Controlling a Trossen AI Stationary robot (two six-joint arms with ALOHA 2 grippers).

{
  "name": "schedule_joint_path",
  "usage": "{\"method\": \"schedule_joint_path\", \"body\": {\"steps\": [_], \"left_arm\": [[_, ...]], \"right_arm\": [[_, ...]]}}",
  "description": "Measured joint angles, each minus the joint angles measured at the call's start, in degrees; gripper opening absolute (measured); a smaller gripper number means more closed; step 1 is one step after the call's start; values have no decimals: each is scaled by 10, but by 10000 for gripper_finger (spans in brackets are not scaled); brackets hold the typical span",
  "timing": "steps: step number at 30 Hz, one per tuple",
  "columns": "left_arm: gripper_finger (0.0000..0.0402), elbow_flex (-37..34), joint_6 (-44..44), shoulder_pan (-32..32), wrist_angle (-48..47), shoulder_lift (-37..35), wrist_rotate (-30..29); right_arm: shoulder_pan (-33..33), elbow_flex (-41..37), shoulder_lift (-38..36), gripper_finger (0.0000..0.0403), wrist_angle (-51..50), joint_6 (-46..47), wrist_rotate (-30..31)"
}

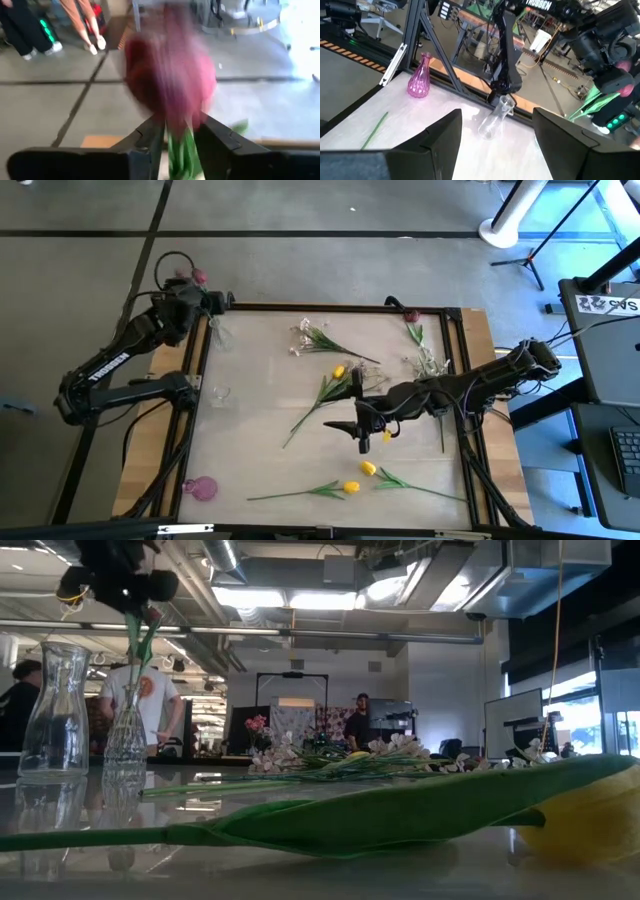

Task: Sort flowers into vase by color
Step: Put the left red flower into the top transparent vase, then put the red flower into the top transparent vase

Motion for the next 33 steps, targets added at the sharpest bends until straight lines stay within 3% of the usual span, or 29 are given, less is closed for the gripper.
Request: {"method": "schedule_joint_path", "body": {"steps": [8,13,21,27,33], "left_arm": [[132,1,-13,0,-70,10,55],[133,47,-22,0,-146,11,111],[133,113,-32,-3,-263,9,336],[132,113,-18,-45,-292,6,443],[132,110,-21,-138,-241,-12,459]], "right_arm": [[0,0,0,241,-18,6,54],[0,0,0,241,-27,6,57],[-10,0,0,241,-95,30,57],[-61,0,0,241,-252,131,55],[-118,0,0,241,-460,255,86]]}}
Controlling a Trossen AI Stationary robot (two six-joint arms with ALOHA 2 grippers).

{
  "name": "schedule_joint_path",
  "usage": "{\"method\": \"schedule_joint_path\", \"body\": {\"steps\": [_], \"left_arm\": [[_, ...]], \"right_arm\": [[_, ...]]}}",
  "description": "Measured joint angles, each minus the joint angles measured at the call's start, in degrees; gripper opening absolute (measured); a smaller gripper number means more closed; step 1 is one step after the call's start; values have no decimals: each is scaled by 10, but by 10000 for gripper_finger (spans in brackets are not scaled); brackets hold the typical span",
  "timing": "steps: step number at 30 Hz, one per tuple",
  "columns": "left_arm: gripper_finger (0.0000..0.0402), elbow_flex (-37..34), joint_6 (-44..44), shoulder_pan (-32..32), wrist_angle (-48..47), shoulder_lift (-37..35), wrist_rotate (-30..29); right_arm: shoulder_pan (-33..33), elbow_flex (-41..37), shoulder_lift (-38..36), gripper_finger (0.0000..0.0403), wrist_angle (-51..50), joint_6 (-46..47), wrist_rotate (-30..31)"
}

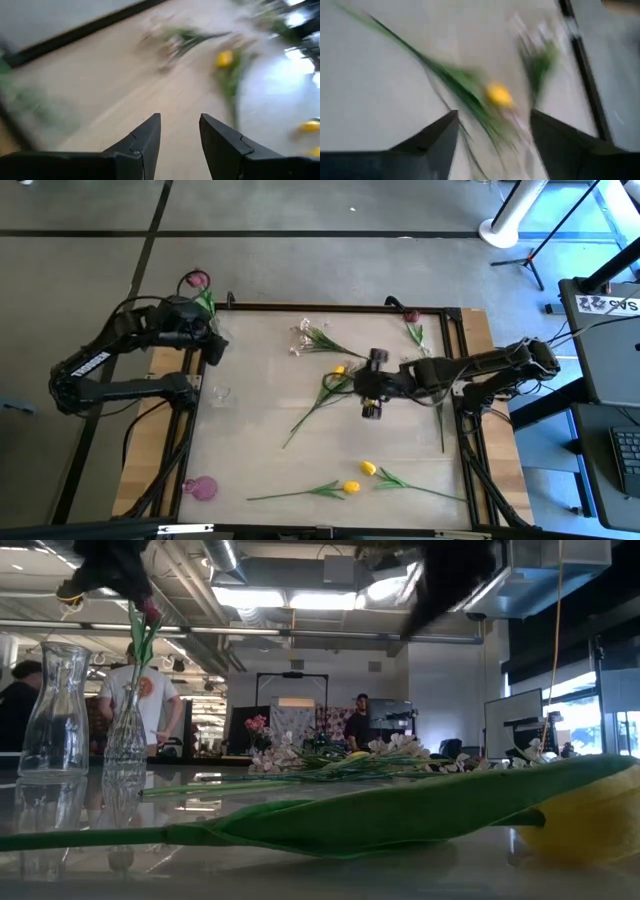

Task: Sort flowers into vase by color
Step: Put the red flower into the top transparent vase

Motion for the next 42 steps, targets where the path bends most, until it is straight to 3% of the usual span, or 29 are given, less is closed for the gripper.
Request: {"method": "schedule_joint_path", "body": {"steps": [4,7,15,21,29,42], "left_arm": [[131,-36,4,-72,108,-21,0],[131,-74,25,-122,187,-30,0],[131,-173,76,-228,351,-29,0],[131,-220,95,-277,426,-29,-2],[131,-225,95,-318,428,-28,-4],[131,-225,66,-371,428,-28,-57]], "right_arm": [[-75,0,0,241,-114,69,34],[-157,0,0,241,-139,91,40],[-429,0,23,241,-84,90,-7],[-557,0,106,208,-35,63,-56],[-634,0,206,157,-31,48,-116],[-646,0,229,153,-78,34,-111]]}}
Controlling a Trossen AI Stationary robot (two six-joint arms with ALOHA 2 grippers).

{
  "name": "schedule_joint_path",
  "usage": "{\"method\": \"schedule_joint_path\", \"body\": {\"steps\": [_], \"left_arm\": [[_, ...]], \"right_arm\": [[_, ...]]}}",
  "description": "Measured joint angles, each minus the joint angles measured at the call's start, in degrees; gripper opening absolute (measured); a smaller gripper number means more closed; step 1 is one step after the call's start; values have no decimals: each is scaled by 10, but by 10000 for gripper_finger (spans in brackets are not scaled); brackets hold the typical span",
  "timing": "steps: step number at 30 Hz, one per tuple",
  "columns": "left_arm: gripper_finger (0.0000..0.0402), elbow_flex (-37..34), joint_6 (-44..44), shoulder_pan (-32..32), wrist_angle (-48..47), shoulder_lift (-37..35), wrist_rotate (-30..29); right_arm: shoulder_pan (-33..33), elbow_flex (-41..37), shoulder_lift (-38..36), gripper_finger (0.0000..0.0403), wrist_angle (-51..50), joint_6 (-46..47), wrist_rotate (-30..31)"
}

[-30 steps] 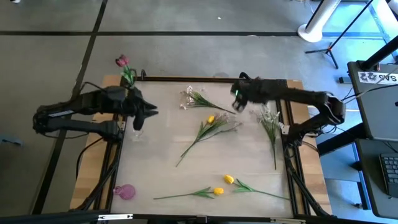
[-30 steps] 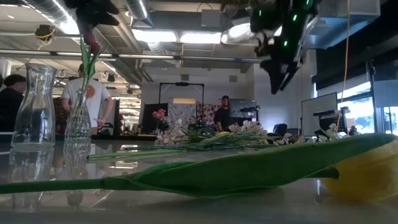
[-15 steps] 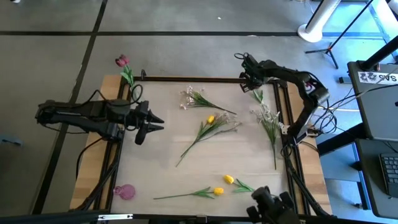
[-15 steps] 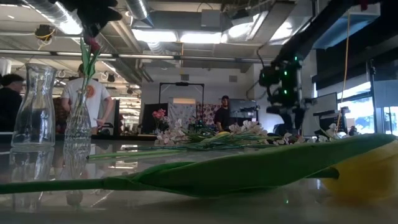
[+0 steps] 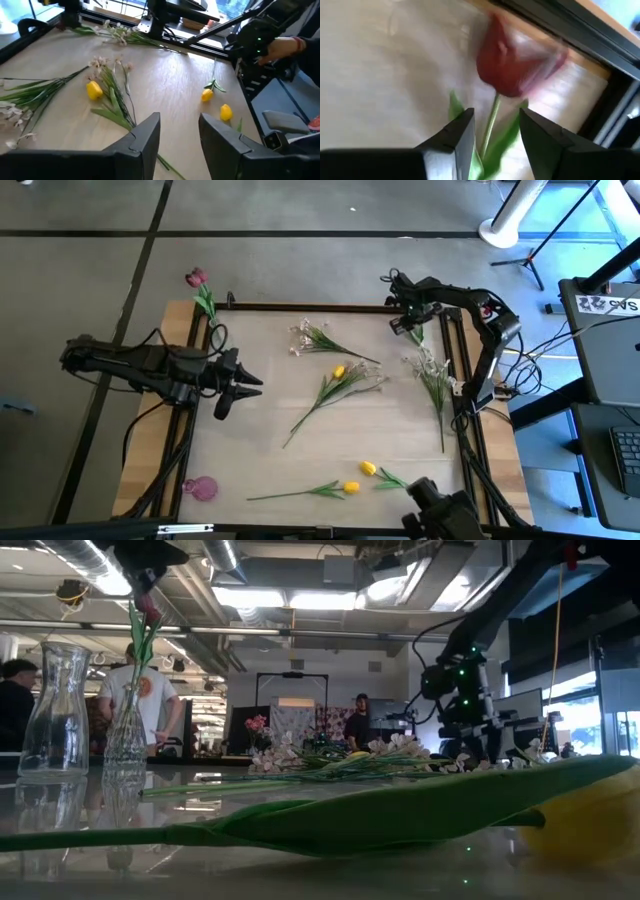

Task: Sort flowers into vase by color
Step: Put the red flower into the top transparent vase

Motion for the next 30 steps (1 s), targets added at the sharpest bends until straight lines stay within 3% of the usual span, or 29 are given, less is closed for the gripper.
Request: {"method": "schedule_joint_path", "body": {"steps": [8,13,17,23,30], "left_arm": [[131,0,-3,-12,14,0,-9],[131,0,-2,-19,29,0,-9],[131,0,-2,-24,32,0,-10],[131,0,12,-25,35,0,-24],[131,0,23,-25,43,0,-35]], "right_arm": [[0,0,-21,153,-27,-3,1],[0,-20,-18,153,28,-14,-40],[-5,-44,-18,150,57,-16,-32],[-12,-48,-17,104,63,-12,-27],[-11,-48,-16,22,69,-1,-52]]}}
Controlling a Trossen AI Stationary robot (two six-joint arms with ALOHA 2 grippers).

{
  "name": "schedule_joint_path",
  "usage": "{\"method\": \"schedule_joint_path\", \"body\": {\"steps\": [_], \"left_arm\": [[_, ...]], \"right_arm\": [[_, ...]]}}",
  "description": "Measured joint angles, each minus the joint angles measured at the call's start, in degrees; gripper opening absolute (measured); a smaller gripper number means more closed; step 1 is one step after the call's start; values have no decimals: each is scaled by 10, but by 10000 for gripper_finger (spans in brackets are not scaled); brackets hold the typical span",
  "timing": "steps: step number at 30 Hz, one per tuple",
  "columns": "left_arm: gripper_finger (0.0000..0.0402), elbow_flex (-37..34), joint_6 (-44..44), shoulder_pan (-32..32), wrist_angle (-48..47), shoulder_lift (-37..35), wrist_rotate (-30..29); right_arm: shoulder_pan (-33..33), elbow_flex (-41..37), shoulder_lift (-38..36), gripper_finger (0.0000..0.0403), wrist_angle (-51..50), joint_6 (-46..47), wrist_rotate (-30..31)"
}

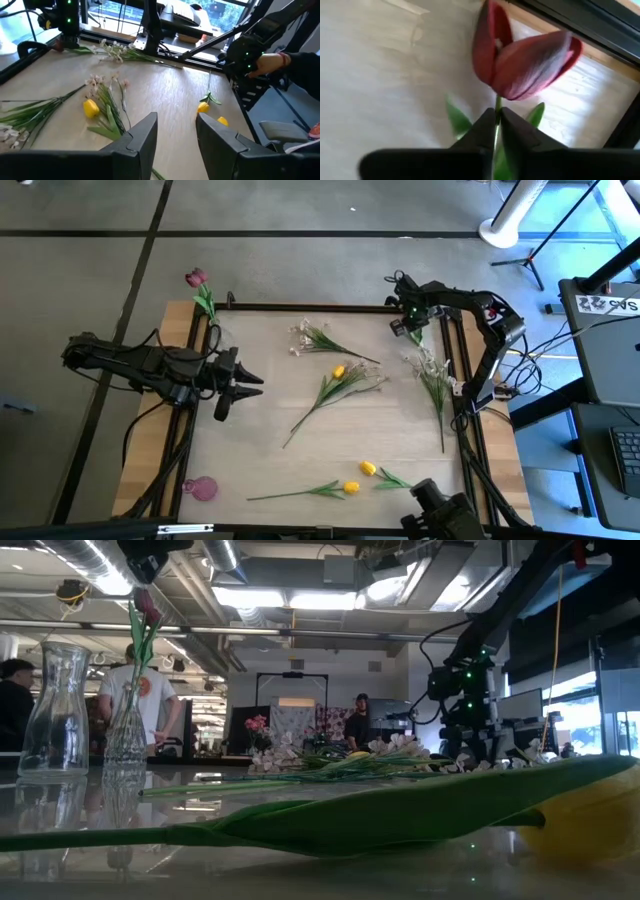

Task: Sort flowers into vase by color
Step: Put the red flower into the top transparent vase

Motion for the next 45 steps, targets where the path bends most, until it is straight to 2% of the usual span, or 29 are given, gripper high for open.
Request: {"method": "schedule_joint_path", "body": {"steps": [3,8,11,19,24,28,33,39,45], "left_arm": [[131,0,2,0,6,0,0],[131,0,2,0,11,0,0],[131,0,6,0,22,0,0],[131,0,25,0,50,0,-5],[131,0,63,0,89,4,-12],[132,-22,100,0,180,18,-15],[132,-62,150,0,309,72,-15],[141,-71,190,15,439,174,-50],[185,-71,202,53,581,275,-51]], "right_arm": [[0,0,7,6,5,0,-14],[7,2,12,21,6,-12,-21],[23,0,-3,10,5,-17,-29],[101,0,-121,5,13,-29,-37],[186,0,-208,4,87,-42,-42],[256,0,-269,2,185,-44,-72],[351,1,-312,2,339,-45,-104],[463,1,-308,1,495,-58,-136],[552,0,-297,1,549,-119,-122]]}}
